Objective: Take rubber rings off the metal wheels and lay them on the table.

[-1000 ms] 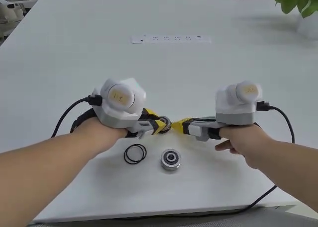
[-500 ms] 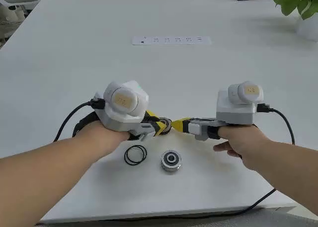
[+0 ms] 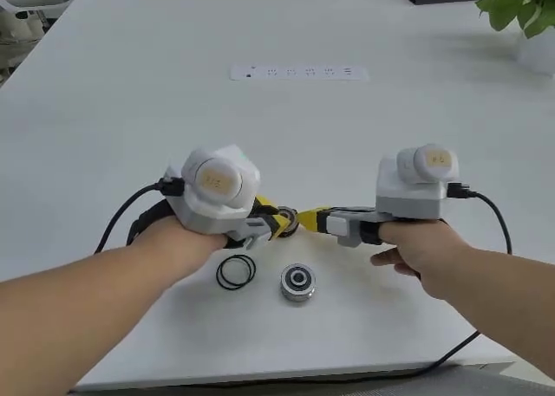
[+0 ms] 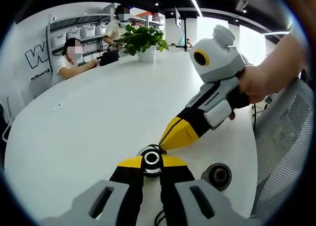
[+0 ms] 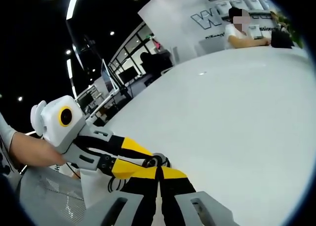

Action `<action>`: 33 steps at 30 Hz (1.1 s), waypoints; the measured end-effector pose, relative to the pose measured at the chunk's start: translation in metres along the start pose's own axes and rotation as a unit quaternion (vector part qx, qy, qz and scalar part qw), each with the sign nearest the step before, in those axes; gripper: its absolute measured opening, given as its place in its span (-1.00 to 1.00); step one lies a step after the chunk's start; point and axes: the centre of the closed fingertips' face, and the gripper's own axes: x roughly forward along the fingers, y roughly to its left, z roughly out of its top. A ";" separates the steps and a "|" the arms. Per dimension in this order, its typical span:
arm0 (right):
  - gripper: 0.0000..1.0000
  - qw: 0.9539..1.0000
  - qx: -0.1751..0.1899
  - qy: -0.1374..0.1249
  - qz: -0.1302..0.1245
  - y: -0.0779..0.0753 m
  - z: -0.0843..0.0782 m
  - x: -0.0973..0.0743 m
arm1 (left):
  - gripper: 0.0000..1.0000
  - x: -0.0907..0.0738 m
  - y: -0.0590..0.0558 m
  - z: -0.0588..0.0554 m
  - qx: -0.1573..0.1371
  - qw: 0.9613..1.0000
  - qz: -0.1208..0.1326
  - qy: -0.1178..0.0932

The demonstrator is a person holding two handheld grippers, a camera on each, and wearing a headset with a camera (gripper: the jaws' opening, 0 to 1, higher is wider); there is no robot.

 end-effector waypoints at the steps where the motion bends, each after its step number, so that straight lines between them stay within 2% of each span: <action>1: -1.00 1.000 -0.001 0.000 0.001 0.001 0.000 0.000 | -0.87 0.000 0.000 0.000 0.000 1.000 0.000 0.000; 17: -1.00 1.000 0.004 -0.004 0.021 0.013 0.000 0.000 | -0.87 0.000 -0.001 0.000 0.002 1.000 -0.003 -0.002; 33: -1.00 0.999 0.025 -0.011 0.046 0.017 0.002 -0.002 | -0.87 0.000 -0.002 0.000 0.004 1.000 -0.006 -0.003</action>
